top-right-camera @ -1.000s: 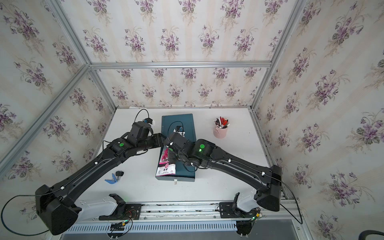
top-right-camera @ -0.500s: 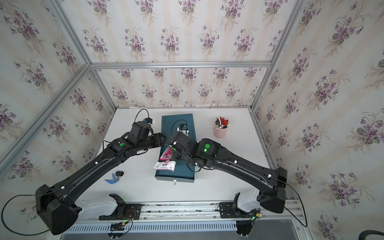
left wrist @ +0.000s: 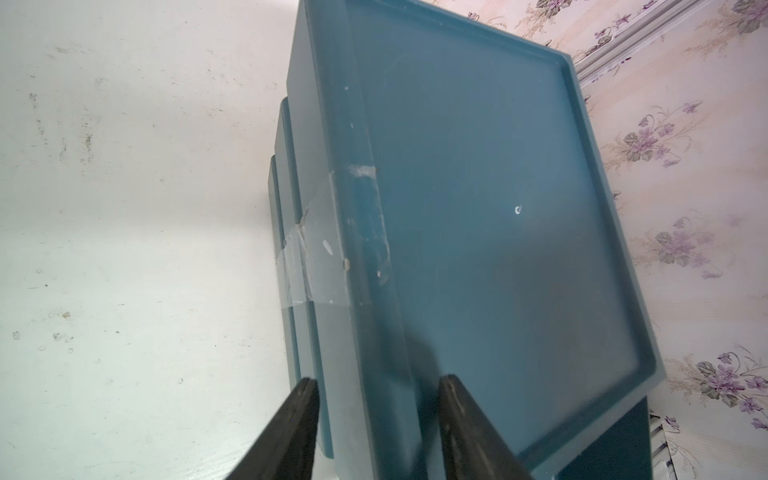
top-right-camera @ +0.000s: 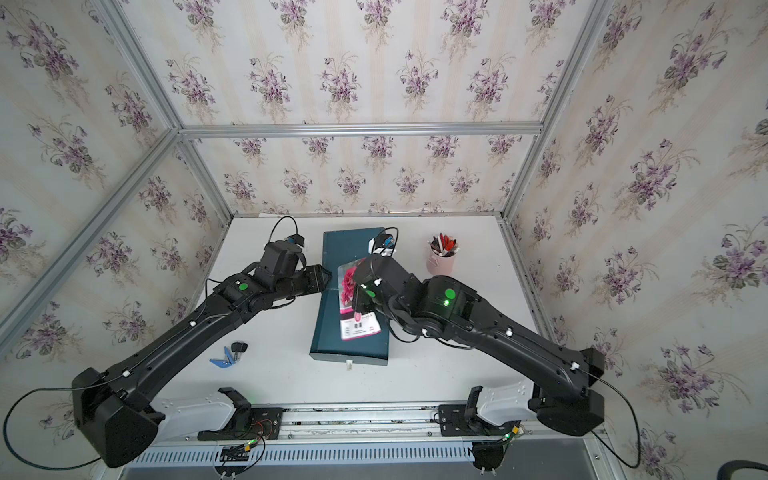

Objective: Take the seed bags out of the drawer
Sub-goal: Pick up the seed packet from the drawer, then place the seed packet at the center of the board.

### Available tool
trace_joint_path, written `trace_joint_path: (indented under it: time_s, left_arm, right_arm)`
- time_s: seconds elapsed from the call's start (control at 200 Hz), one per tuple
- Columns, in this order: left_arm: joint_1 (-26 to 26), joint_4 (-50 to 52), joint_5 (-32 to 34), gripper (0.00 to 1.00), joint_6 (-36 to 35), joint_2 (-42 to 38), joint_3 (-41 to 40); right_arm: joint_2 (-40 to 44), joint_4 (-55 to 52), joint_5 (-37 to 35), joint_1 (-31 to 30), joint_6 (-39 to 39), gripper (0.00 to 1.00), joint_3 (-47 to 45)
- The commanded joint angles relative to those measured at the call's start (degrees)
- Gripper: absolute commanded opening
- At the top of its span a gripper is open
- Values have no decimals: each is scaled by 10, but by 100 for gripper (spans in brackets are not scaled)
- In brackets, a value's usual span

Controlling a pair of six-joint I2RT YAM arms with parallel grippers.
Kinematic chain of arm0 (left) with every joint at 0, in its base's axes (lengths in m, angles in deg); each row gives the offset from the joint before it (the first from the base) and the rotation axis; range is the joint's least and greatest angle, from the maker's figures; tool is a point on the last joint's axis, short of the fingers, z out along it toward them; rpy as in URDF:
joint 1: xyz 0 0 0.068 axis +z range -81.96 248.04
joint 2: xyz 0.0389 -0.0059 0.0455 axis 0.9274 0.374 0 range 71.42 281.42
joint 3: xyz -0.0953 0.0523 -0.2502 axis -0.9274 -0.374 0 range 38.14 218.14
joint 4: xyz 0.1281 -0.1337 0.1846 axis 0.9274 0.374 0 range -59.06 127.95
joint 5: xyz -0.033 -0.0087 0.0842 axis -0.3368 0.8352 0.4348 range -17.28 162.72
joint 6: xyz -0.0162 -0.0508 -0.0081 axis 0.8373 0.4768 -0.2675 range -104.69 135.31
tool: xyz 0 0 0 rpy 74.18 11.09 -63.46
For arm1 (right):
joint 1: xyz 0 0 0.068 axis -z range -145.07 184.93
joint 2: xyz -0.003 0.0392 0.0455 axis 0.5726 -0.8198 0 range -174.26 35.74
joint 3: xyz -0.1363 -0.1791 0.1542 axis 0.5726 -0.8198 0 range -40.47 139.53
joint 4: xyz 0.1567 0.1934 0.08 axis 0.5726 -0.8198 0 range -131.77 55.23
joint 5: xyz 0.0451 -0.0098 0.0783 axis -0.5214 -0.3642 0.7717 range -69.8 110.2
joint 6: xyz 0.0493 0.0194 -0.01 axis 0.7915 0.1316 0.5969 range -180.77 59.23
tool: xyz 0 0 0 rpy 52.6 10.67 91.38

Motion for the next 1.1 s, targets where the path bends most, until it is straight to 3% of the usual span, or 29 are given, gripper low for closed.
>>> trace_joint_path:
  time_s: [0.0,0.305,0.53,0.565,0.59,0.62,0.669,0.724,0.819,0.894,0.989,1.094]
  left_arm:
    - [2,121,25,50,-18,8,-5]
    - [3,123,25,50,-24,6,-5]
    - [3,122,21,51,-29,9,-2]
    - [4,122,20,51,-29,10,-1]
    - [3,121,19,51,-29,10,-2]
    - [3,121,18,51,-29,11,-2]
    - [4,120,16,51,-30,12,-2]
    - [4,119,14,51,-30,12,-3]
    - [4,116,12,51,-30,13,-4]
    - [4,113,10,51,-32,12,-3]
    - [4,113,14,51,-36,14,0]
    - [5,114,14,52,-39,17,4]
  right_arm:
    - [20,-94,-98,40,19,0,15]
    - [125,-24,20,369,-70,0,-191]
    - [139,130,181,556,-108,0,-418]
    - [132,145,194,568,-111,10,-437]
    - [127,155,195,573,-113,23,-448]
    - [121,161,193,573,-115,39,-455]
    - [116,161,190,573,-116,76,-458]
    - [124,153,187,573,-122,90,-452]
    - [159,125,178,558,-131,96,-429]
    - [178,81,137,496,-124,97,-393]
    - [187,14,59,354,-79,95,-339]
    - [202,-41,-19,145,0,93,-292]
